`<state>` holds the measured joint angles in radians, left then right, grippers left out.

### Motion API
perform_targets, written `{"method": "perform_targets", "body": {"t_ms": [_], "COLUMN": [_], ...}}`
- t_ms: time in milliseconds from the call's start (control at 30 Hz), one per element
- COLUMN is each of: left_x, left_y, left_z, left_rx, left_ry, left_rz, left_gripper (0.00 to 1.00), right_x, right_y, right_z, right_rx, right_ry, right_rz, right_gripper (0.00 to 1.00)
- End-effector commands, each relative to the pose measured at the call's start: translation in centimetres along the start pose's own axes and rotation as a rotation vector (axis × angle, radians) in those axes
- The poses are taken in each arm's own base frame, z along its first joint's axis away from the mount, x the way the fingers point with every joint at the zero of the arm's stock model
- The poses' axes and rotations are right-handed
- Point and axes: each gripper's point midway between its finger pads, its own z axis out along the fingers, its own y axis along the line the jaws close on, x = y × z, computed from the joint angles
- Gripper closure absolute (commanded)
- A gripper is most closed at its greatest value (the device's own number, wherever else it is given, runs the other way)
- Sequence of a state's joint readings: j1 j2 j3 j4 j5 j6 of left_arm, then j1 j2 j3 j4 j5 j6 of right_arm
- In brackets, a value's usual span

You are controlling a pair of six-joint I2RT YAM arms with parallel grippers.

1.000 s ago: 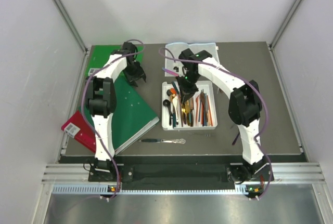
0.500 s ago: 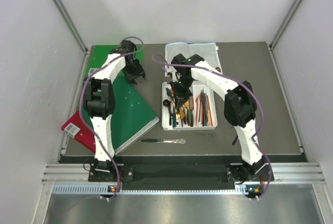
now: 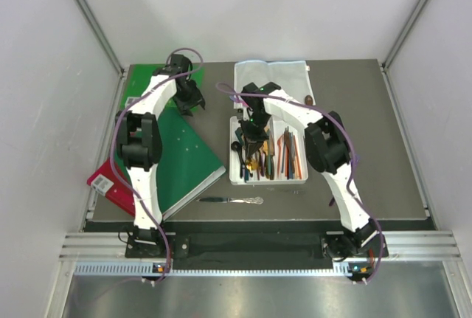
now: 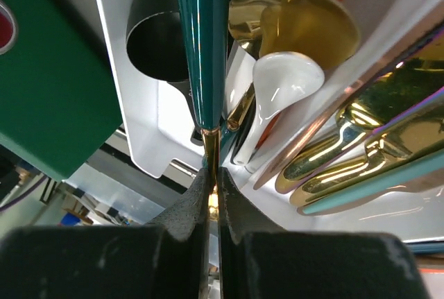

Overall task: Sort the eating utensils into containers
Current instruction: Place the spoon in the storage box.

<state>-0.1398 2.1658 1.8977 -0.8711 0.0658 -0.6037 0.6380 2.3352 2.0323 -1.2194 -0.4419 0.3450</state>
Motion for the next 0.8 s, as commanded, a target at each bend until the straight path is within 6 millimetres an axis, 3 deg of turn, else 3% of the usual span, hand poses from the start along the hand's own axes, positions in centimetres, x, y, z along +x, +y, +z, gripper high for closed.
{"method": "perform_targets", "body": {"t_ms": [0, 133, 300, 567, 767], "left_x": [-1.5, -1.4, -1.3, -1.2, -1.1], "left_y": [-1.1, -1.2, -1.1, -1.2, -1.3], "left_z": [-2.7, -2.6, -2.4, -2.1, -1.8], "left_rx": [0.045, 0.047, 0.045, 0.047, 0.051], "left_ry": [-0.076, -0.073, -0.069, -0.064, -0.057], "left_rz": [-0.003, -0.003, 0.0, 0.0, 0.001], "left_gripper": [0.43, 0.43, 0.43, 0.43, 0.43], "right_x": [-2.1, -2.1, -2.3, -3.2, -2.7], "right_y": [1.2, 1.4, 1.6, 1.6, 0.3], "right_z": [-2.0, -2.0, -1.9, -3.9, -2.6], "right_rx": [-0.05, -0.068, -0.093, -0.117, -0.093], "right_ry": [-0.087, -0.082, -0.079, -0.133, -0.088], "right_rz": [0.005, 0.0, 0.001, 0.01, 0.026], "right_gripper": [0.99, 0.84, 0.76, 0.72, 0.71]}}
